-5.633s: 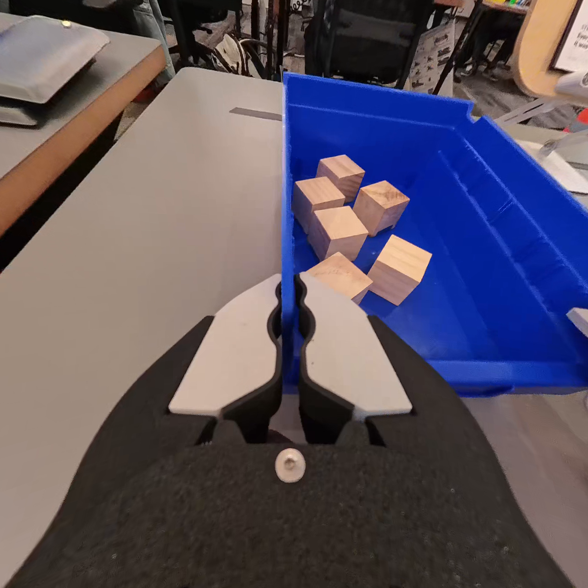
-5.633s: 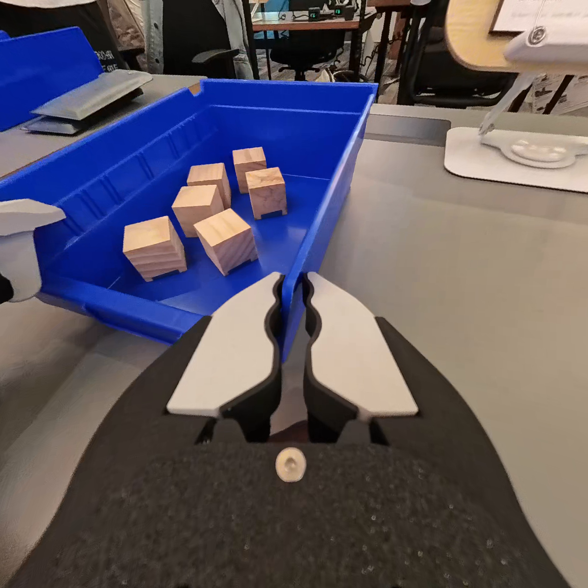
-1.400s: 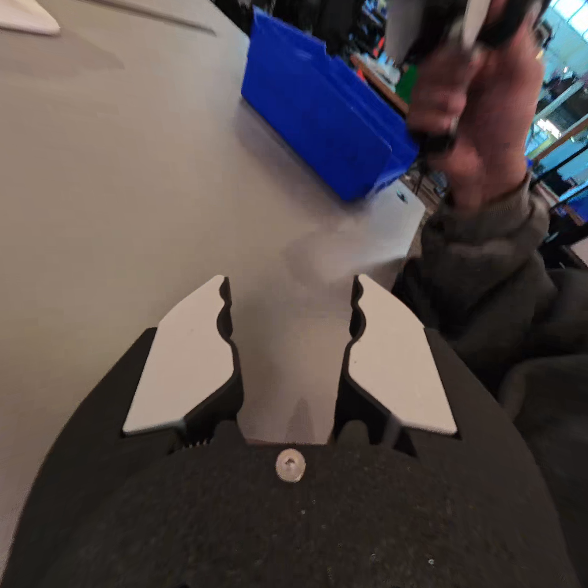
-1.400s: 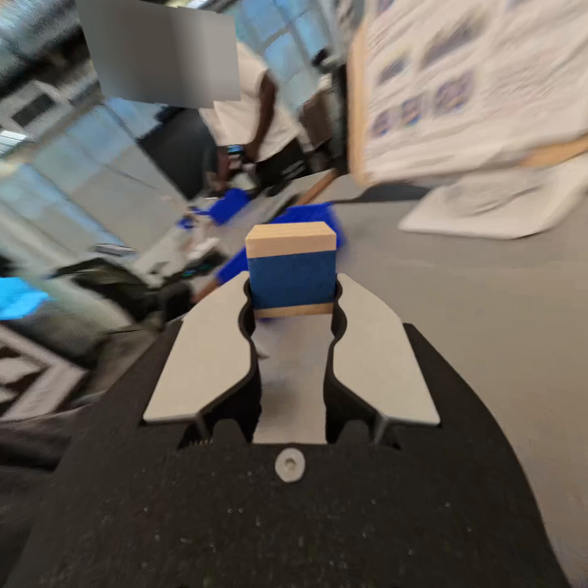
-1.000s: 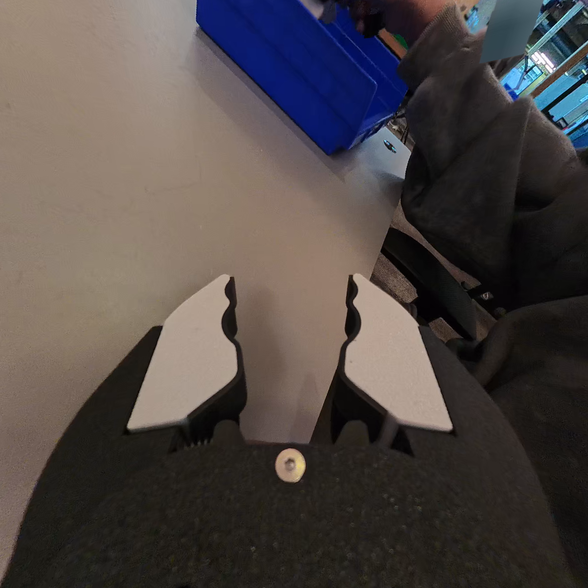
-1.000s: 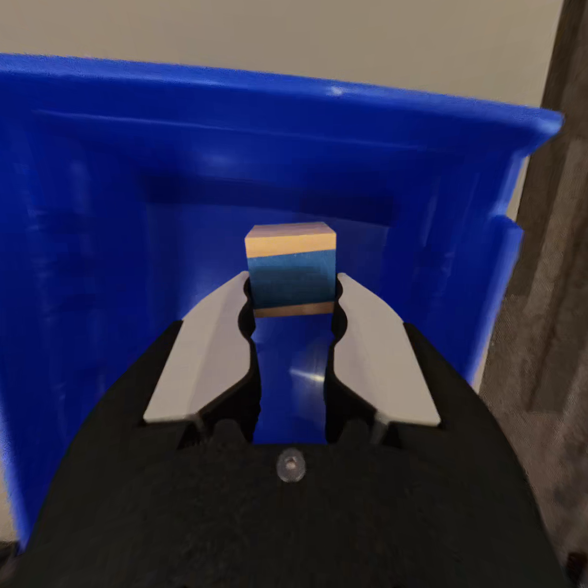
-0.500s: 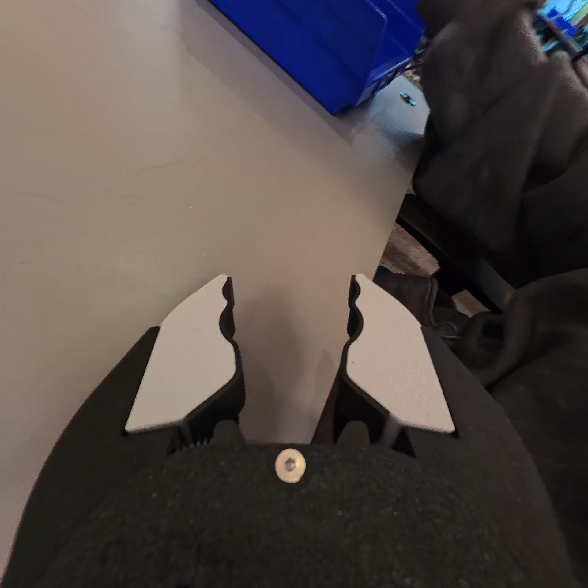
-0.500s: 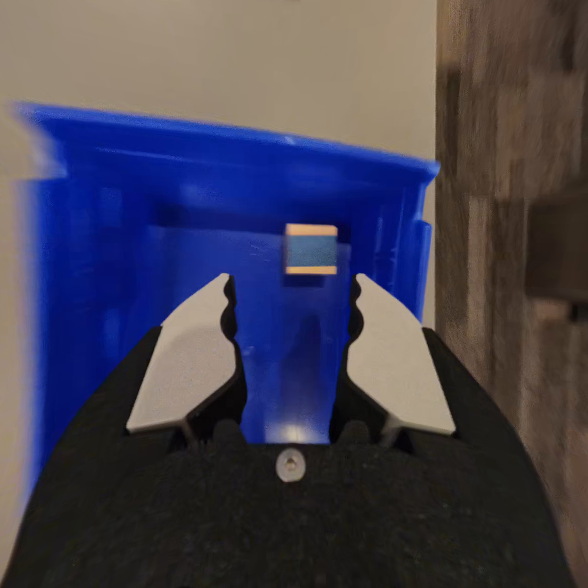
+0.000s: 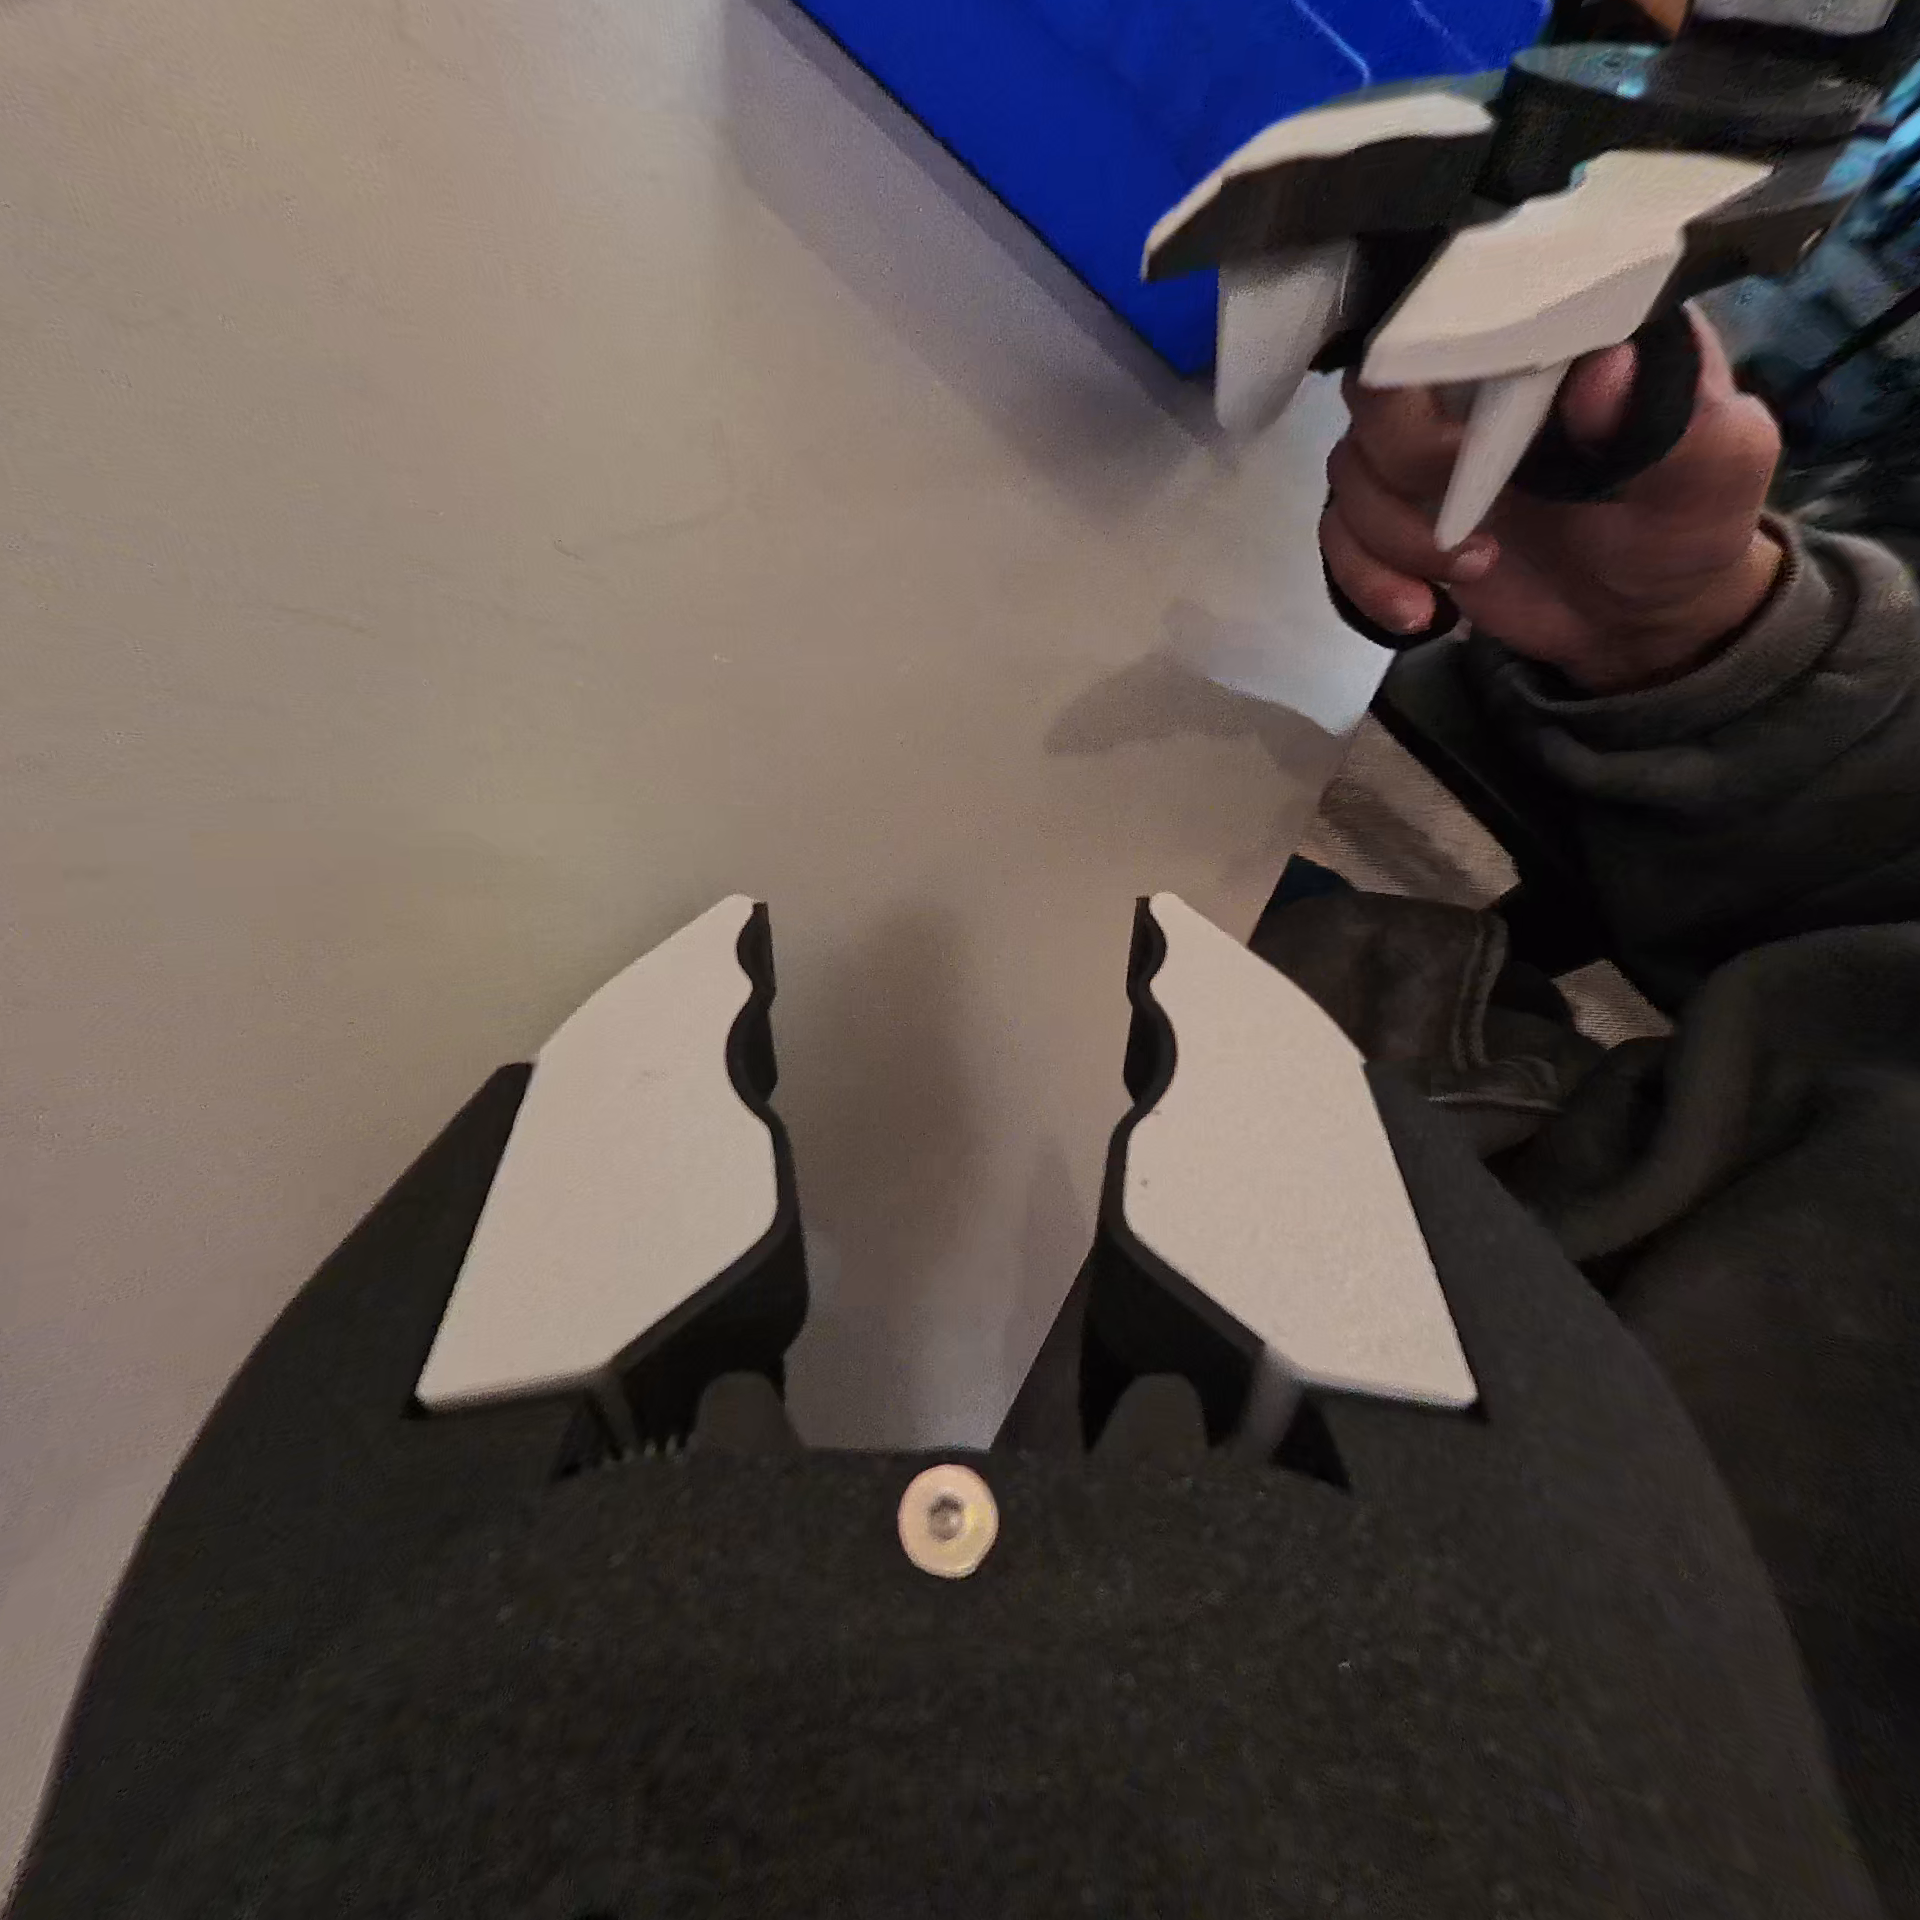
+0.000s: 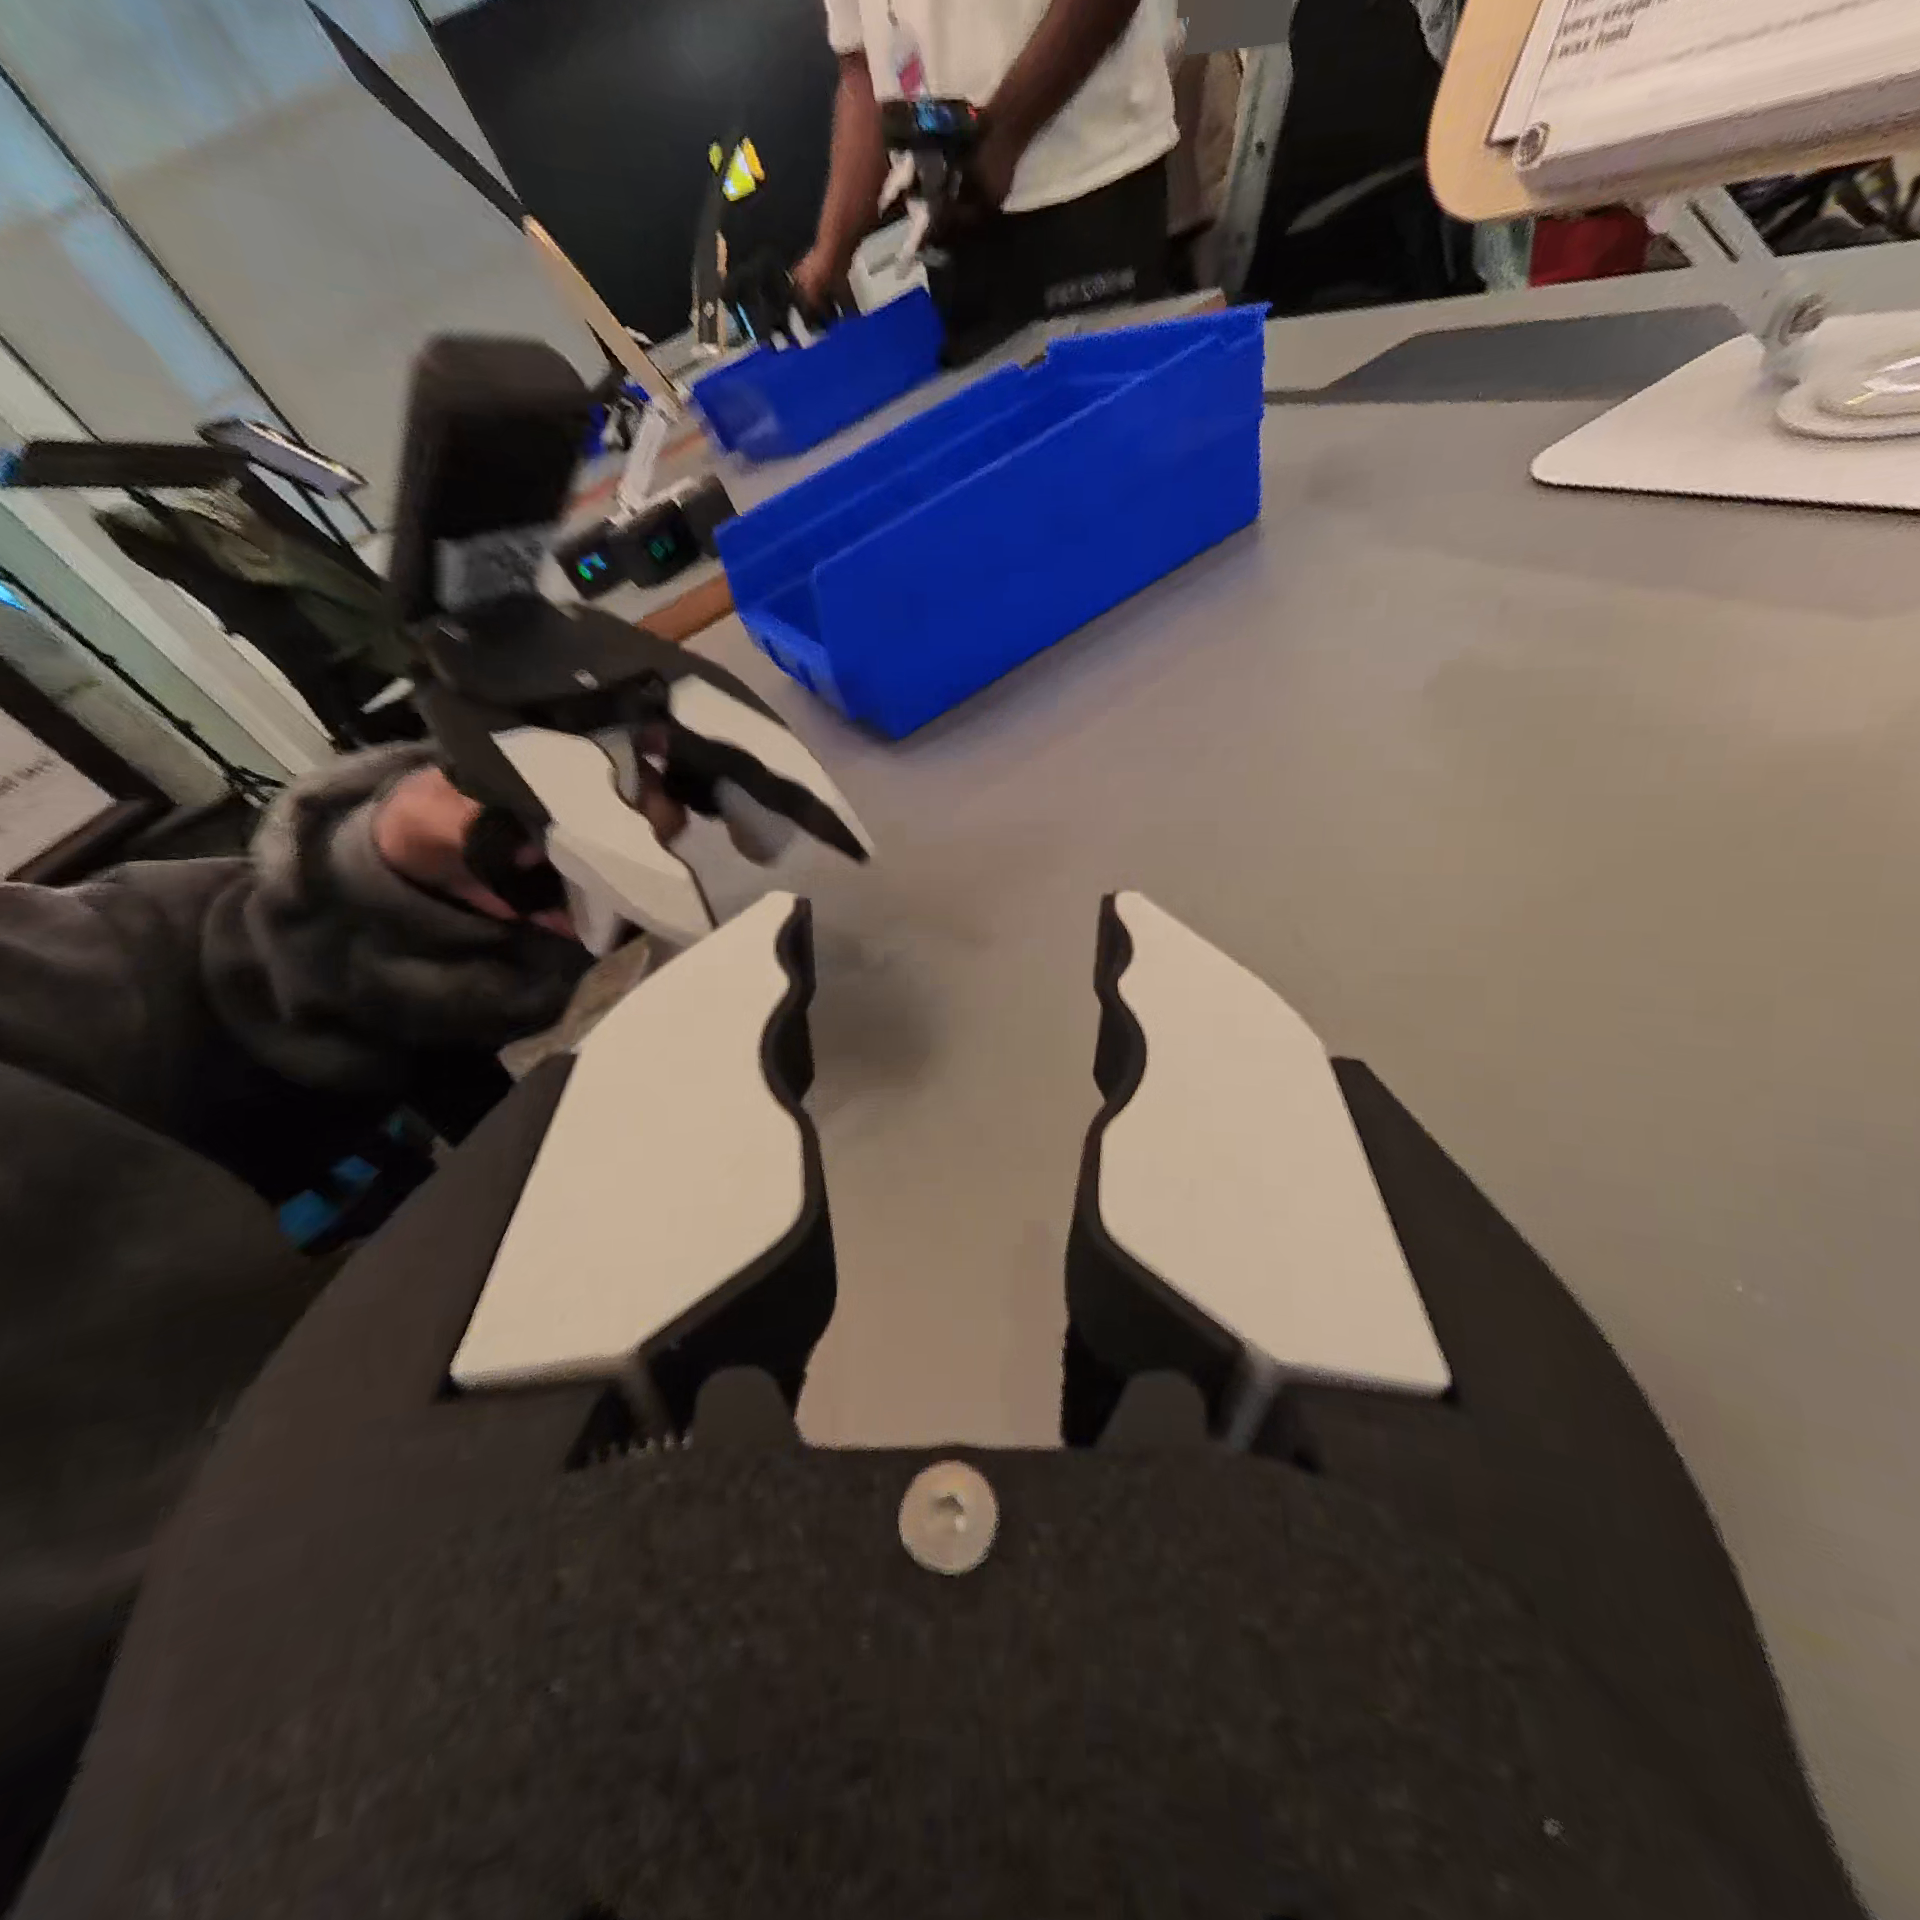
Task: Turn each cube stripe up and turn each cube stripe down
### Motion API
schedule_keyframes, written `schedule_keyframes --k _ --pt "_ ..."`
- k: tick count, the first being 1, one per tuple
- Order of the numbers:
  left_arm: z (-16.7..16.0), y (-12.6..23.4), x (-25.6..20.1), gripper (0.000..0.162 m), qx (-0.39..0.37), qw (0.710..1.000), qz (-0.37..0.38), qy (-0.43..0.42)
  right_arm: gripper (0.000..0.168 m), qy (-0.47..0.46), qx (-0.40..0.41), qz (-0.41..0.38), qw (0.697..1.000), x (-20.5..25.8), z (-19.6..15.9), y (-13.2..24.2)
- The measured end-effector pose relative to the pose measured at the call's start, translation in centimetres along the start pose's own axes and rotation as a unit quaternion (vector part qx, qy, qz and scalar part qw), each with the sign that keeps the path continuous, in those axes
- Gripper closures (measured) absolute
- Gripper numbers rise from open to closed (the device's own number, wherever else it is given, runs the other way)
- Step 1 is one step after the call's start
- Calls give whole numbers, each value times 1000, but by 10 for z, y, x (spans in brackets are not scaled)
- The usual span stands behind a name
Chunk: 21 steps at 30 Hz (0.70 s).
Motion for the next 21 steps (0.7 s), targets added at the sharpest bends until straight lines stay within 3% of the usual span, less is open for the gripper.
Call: schedule_keyframes --k 3,5,9,10,15,21 --pt "13 61 26 101 6 995 86 -49 117 -16 9 14 1000 4 0 -3" --pt "14 111 62 99 69 980 165 -82 118 -23 14 30 999 7 -3 -4" --pt "7 190 159 99 245 911 293 -152 118 -31 45 36 998 3 -17 -10" --pt "3 198 182 98 275 902 294 -157 118 -35 50 42 997 4 -19 -10" --pt "-18 194 266 100 344 910 223 -64 119 -35 54 46 997 7 -20 -9" --pt "-52 176 293 103 429 880 202 -33 119 -39 49 47 997 4 -18 -5"
Point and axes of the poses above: each gripper's, where its closed fingertips meet, y back along the fingers, z out of its top, x = y × z across the jaws, the point moved 3 cm from there along y, back along the fingers, and after that the axes turned 2 degrees about -y, right-handed, at the moved point
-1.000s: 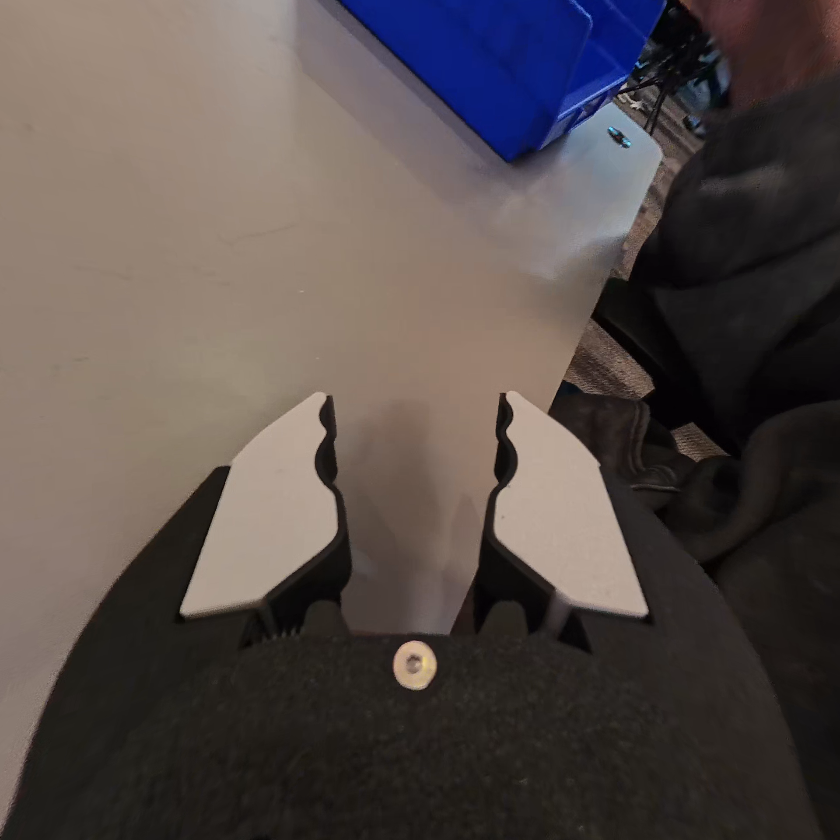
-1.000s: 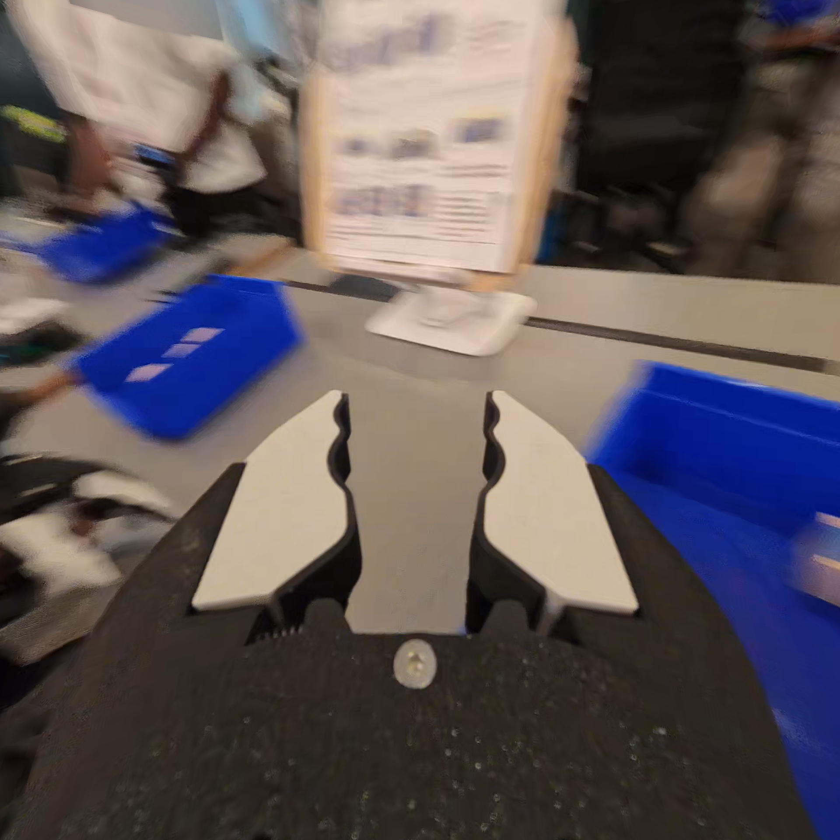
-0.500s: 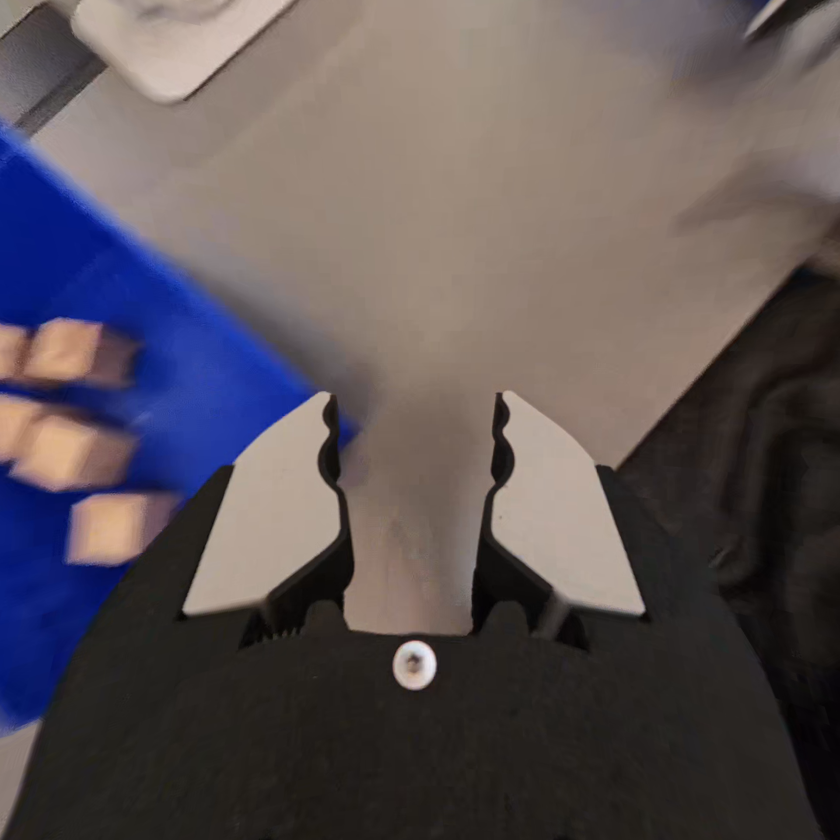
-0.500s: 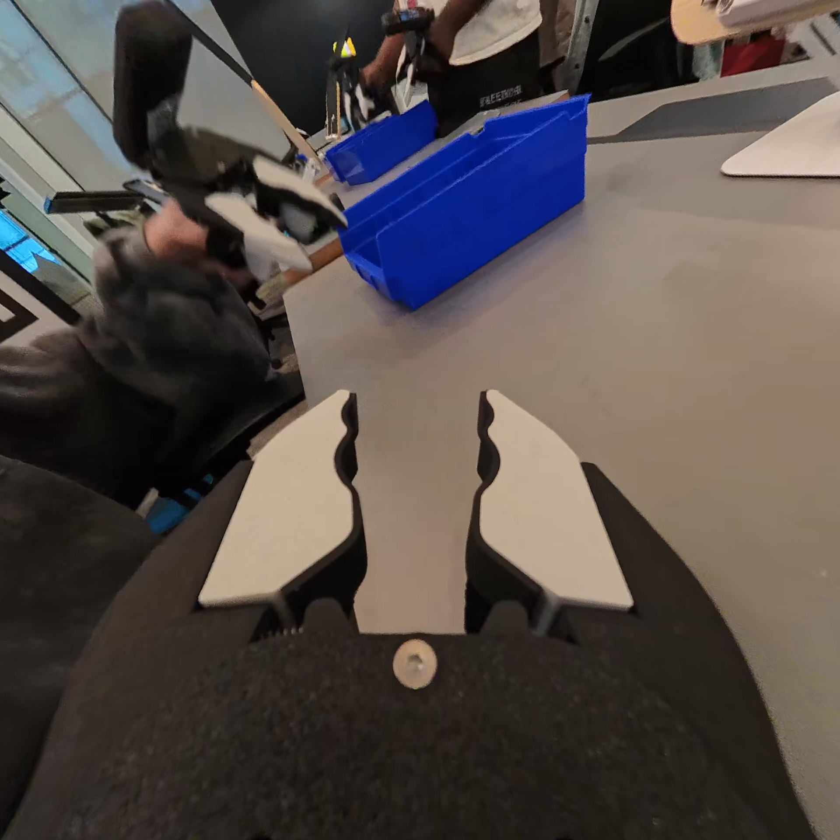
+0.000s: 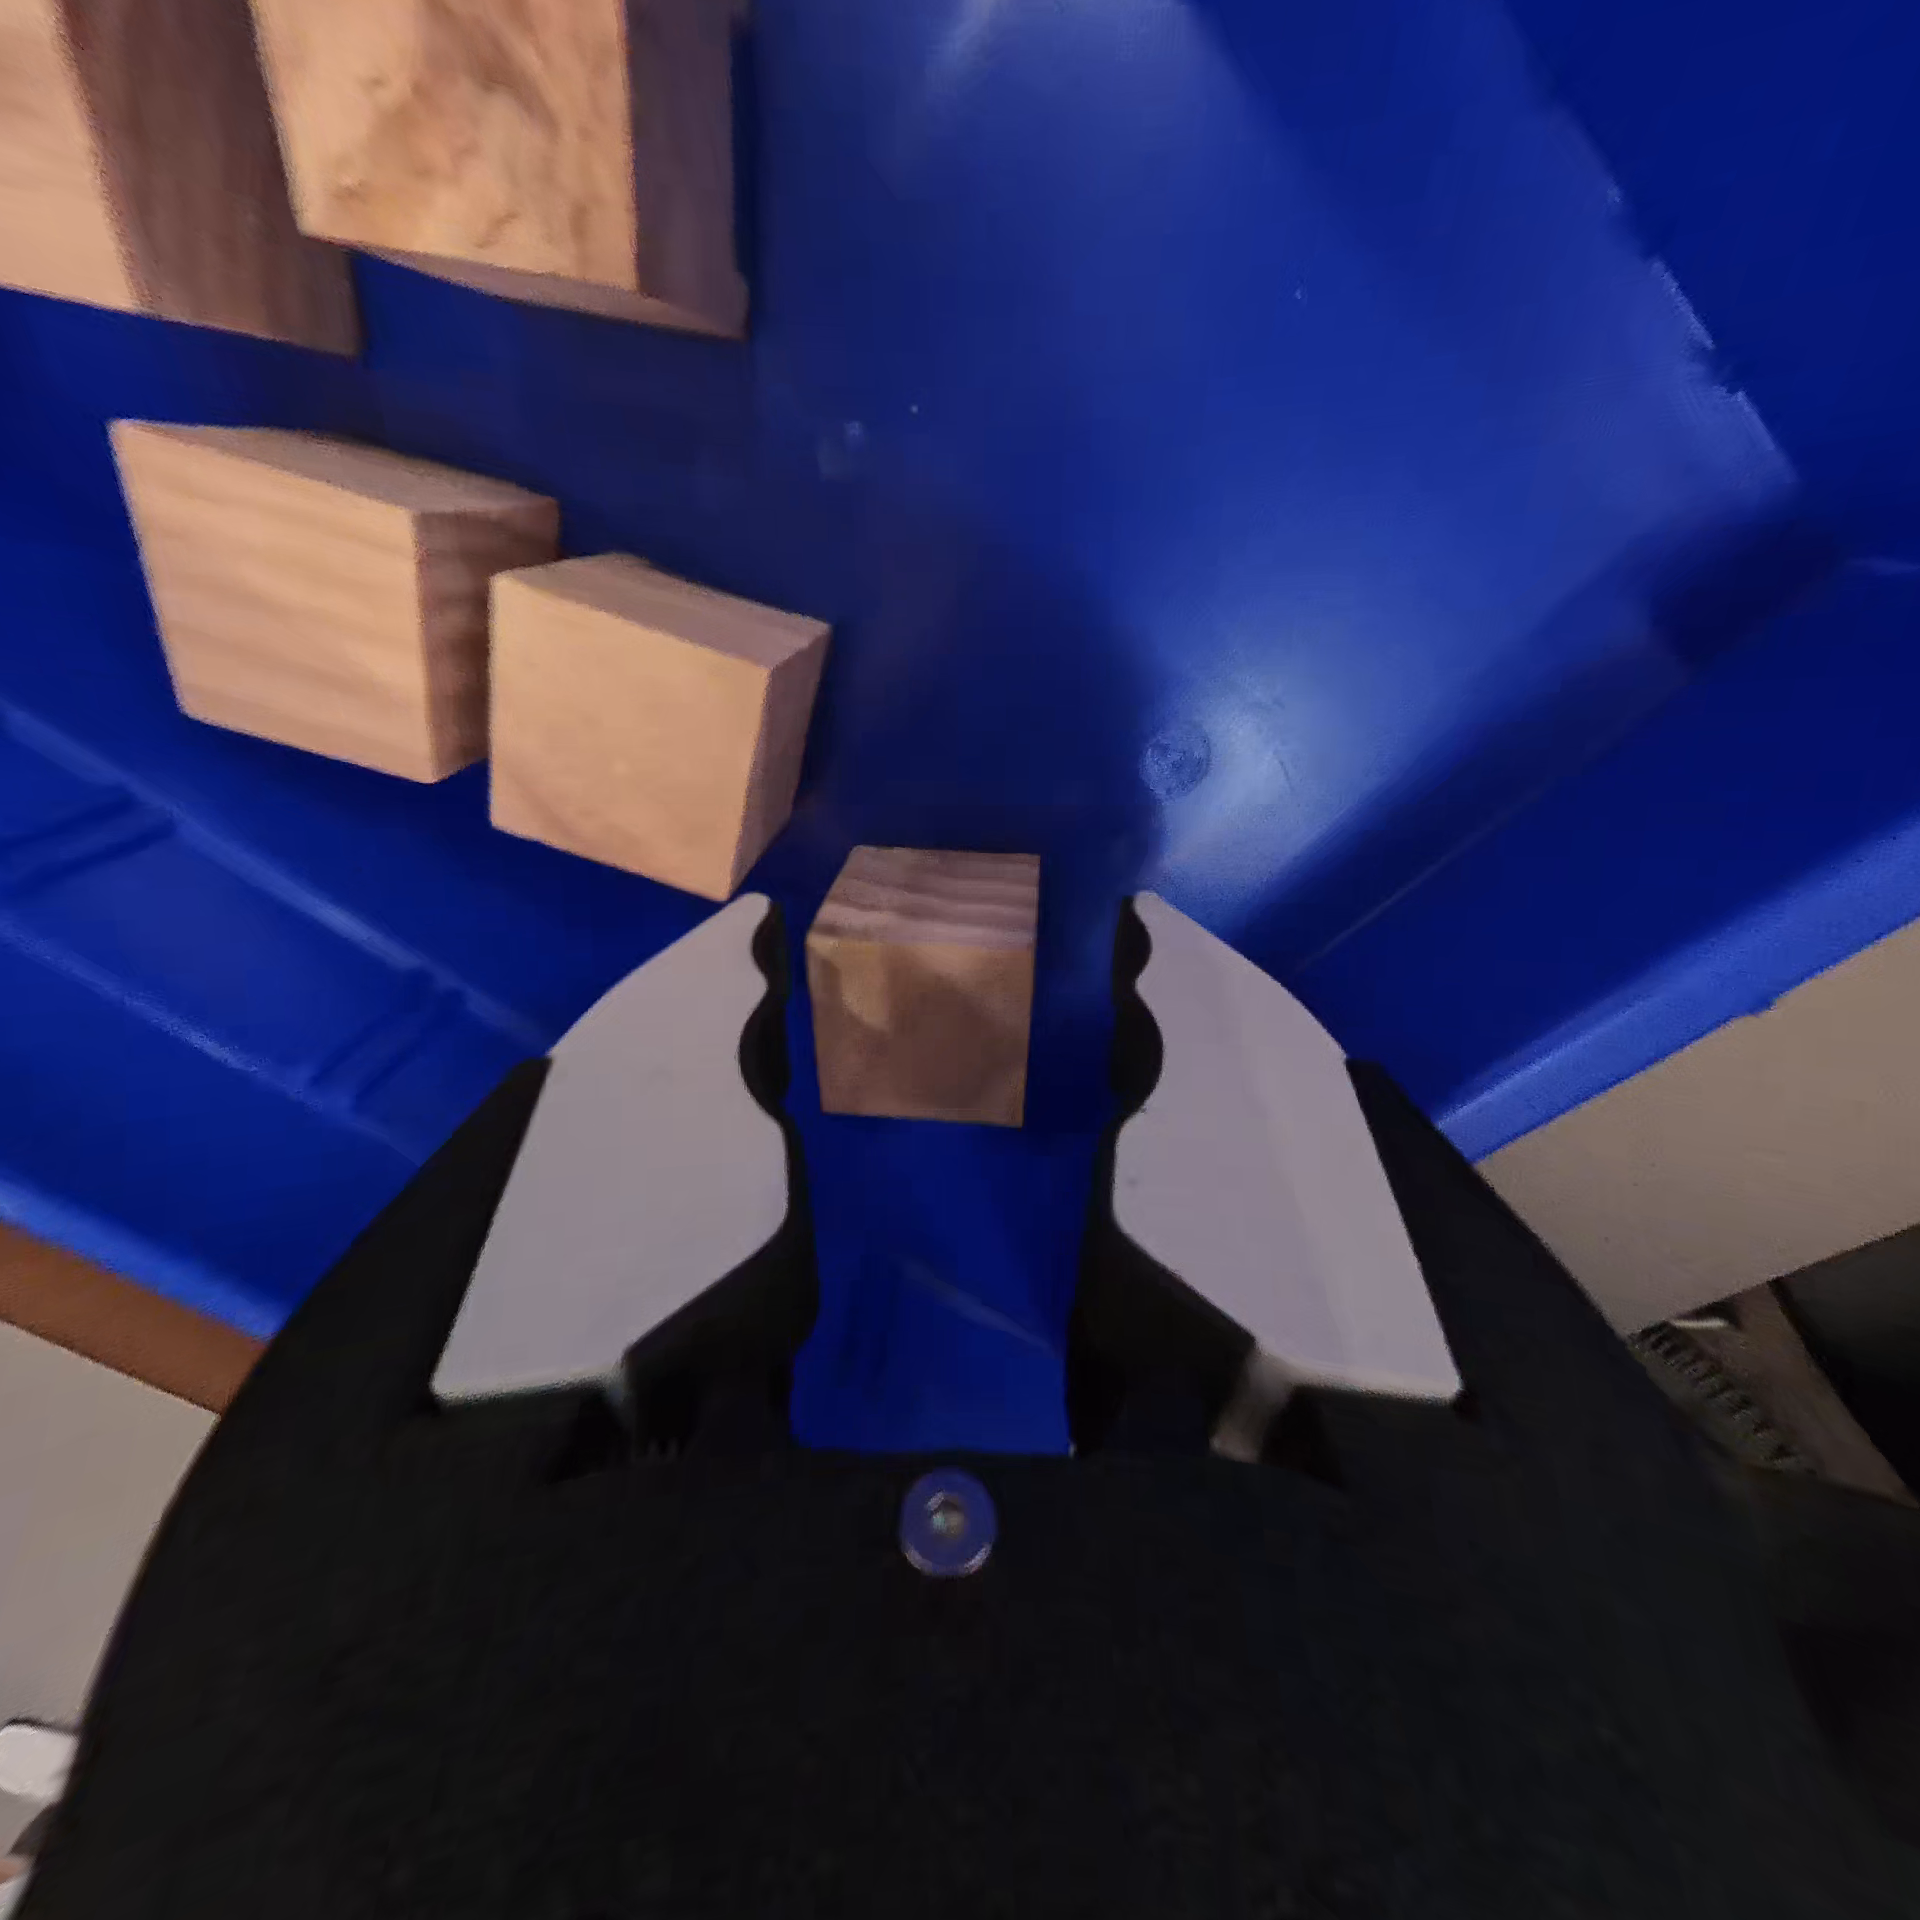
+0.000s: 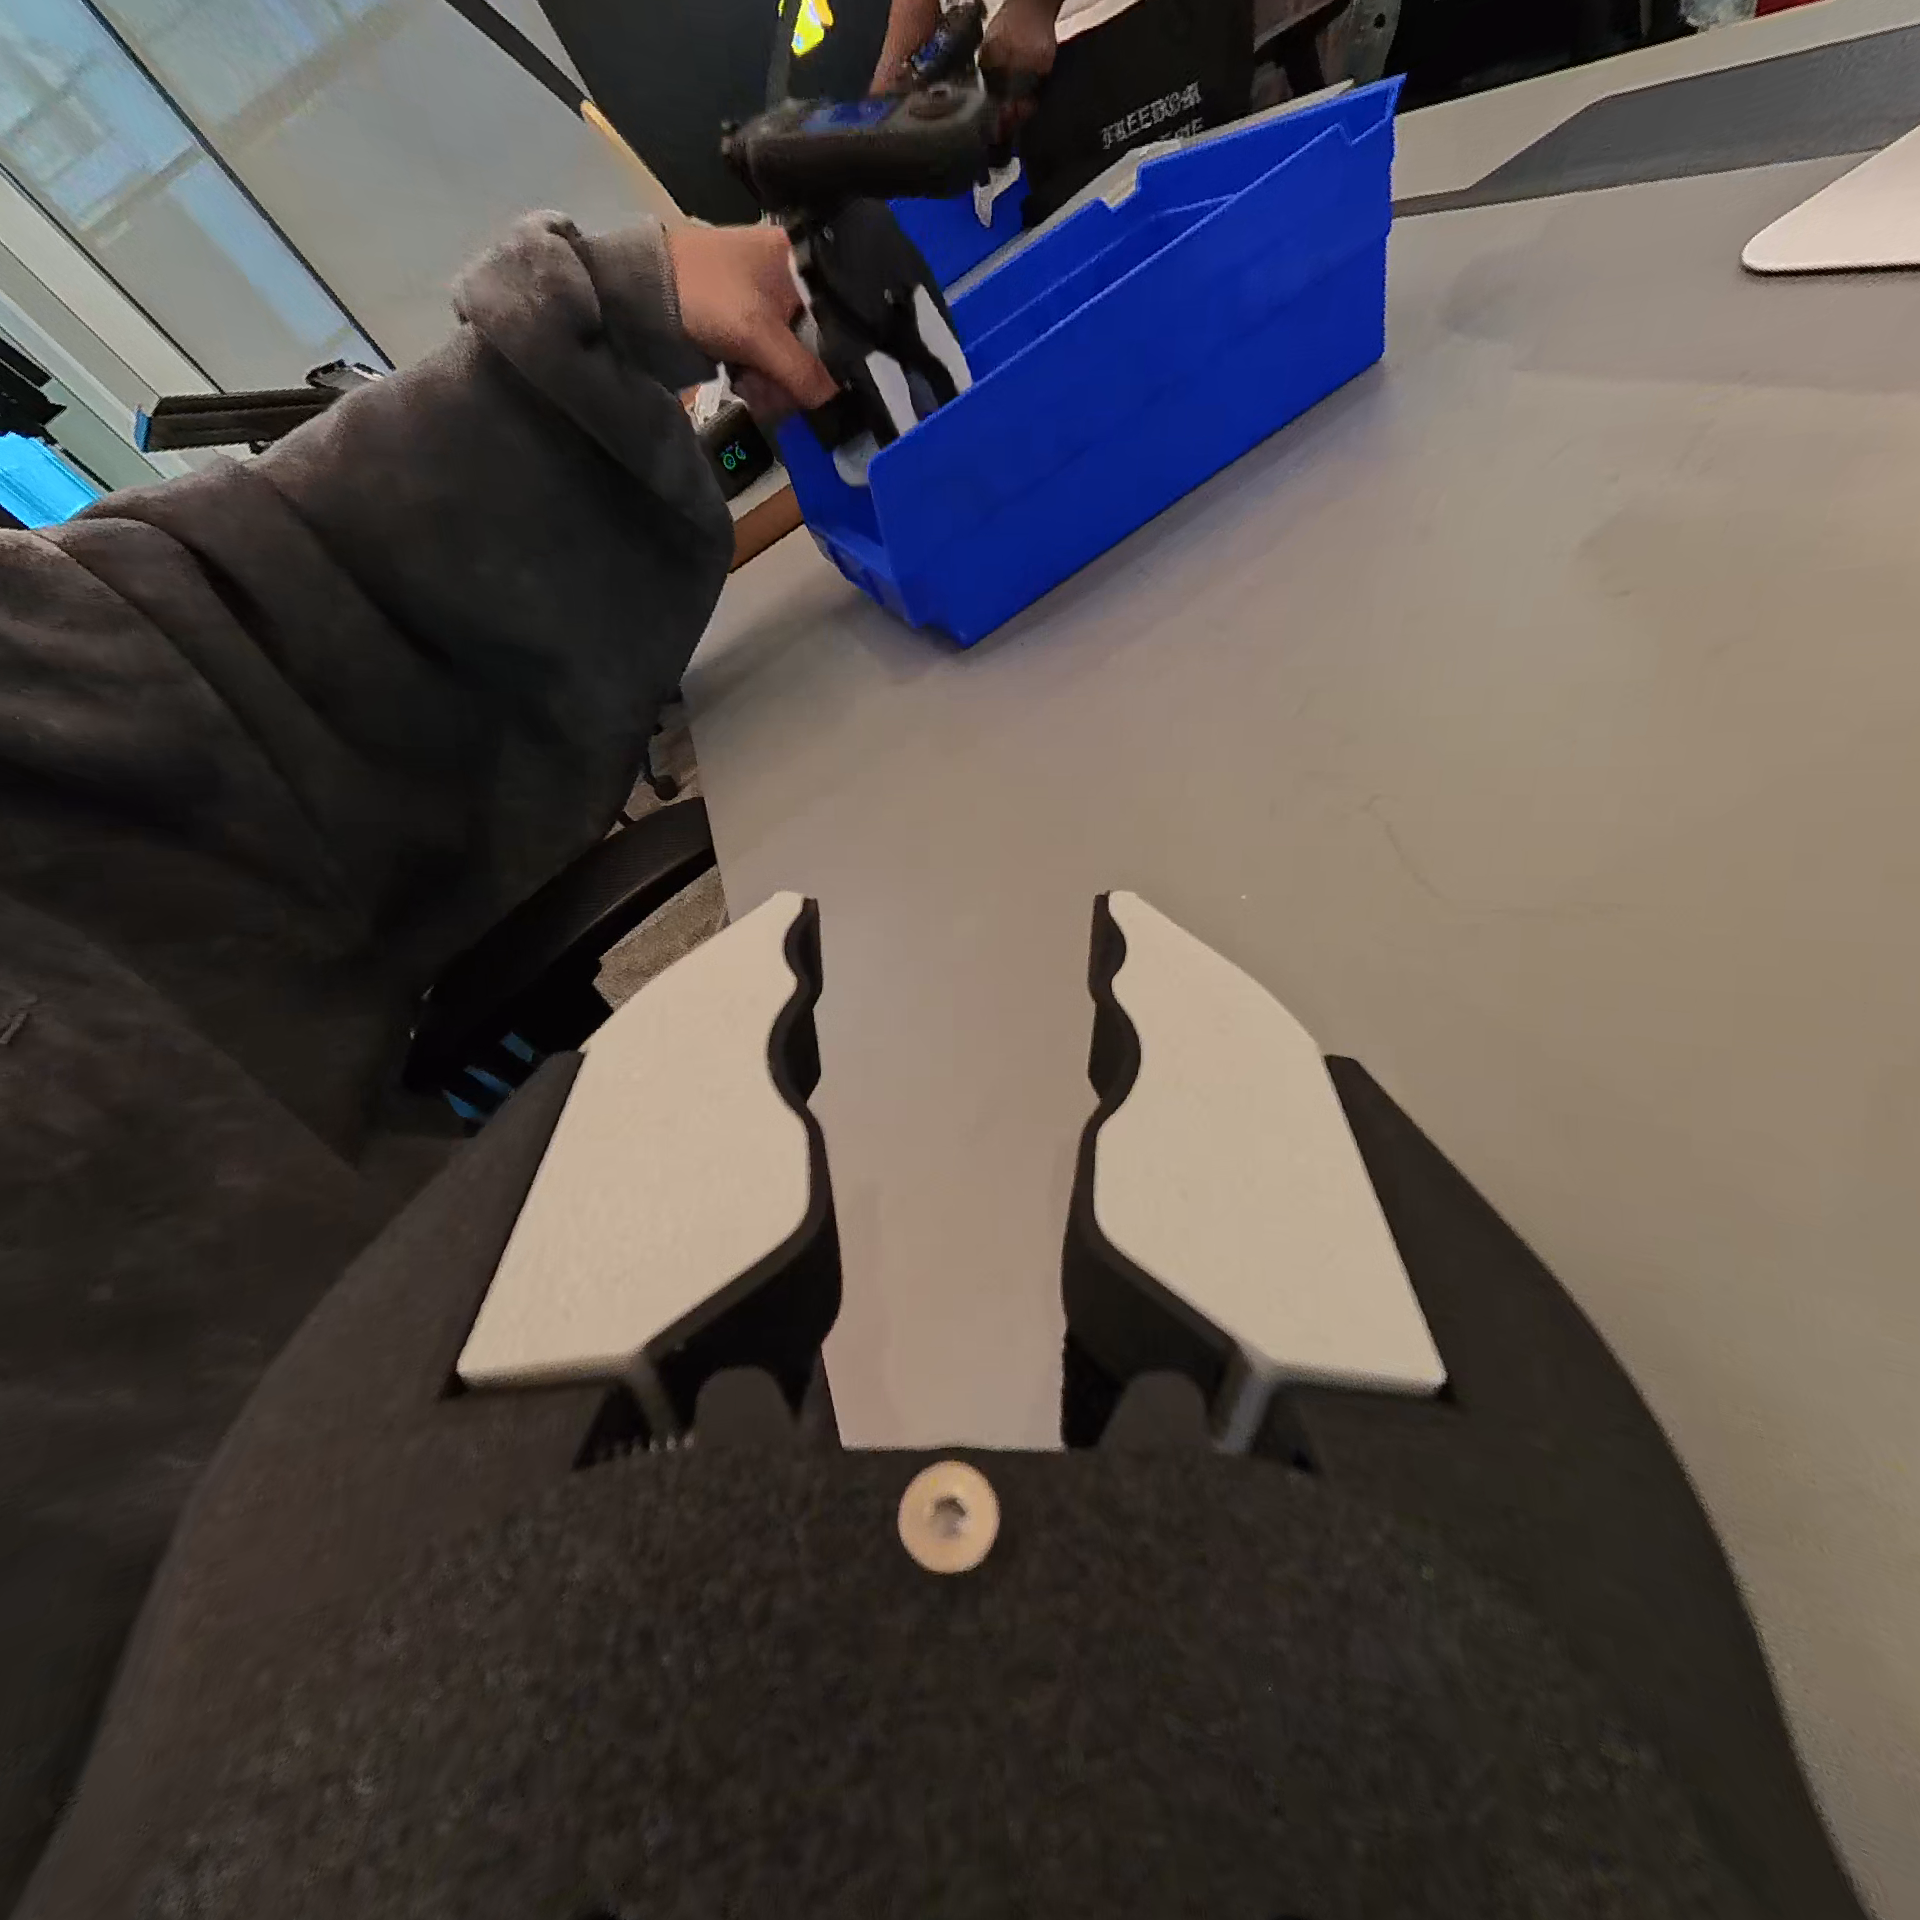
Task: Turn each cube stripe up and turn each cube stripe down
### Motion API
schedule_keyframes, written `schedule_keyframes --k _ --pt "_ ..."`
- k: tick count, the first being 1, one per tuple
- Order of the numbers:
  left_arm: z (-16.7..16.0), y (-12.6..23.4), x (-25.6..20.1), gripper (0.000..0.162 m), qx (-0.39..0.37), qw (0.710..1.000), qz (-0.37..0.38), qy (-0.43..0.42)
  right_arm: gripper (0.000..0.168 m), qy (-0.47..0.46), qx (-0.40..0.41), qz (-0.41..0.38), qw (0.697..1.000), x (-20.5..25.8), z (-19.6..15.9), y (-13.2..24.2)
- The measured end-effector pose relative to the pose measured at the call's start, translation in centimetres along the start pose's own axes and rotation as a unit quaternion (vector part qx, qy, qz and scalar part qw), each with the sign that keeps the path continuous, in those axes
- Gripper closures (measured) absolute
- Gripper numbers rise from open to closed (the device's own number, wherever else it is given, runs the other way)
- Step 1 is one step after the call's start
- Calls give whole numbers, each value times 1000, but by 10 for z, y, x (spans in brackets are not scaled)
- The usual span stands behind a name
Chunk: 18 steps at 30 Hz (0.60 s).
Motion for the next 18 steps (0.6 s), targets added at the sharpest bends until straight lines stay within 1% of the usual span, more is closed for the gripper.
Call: schedule_keyframes --k 2,5,7,9,11,12,13,15,17,18 --pt "-3 -6 2 118 29 999 24 0 119 -6 0 4 1000 -2 0 0" --pt "-7 -5 -6 119 40 999 19 -16 119 -17 3 10 1000 -4 -2 -1" --pt "-7 3 -9 119 27 999 18 -20 119 -20 2 13 1000 -3 -2 0" --pt "0 24 -8 119 -22 999 24 -15 119 -21 -2 13 1000 -3 -1 1" --pt "16 55 -13 119 -104 995 8 4 119 -22 -6 13 1000 -3 2 2" --pt "28 73 -18 119 -156 988 -5 14 119 -25 -9 14 1000 -3 3 2" --pt "41 90 -26 119 -211 977 -26 23 119 -30 -11 15 999 -4 5 1" --pt "73 121 -50 119 -327 941 -84 41 119 -45 -18 25 999 -6 9 -2" --pt "107 143 -86 119 -422 889 -170 48 118 -70 -26 36 997 -11 19 -7" --pt "124 150 -104 119 -457 862 -212 57 117 -85 -31 43 995 -14 26 -10"
Point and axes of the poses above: each gripper's, where its closed fingertips meet, y back along the fingers, z out of its top, x = y × z across the jaws, the point moved 3 cm from there along y, back along the fingers, and after that the axes turned 2 degrees about -y, right-handed, at the moved point
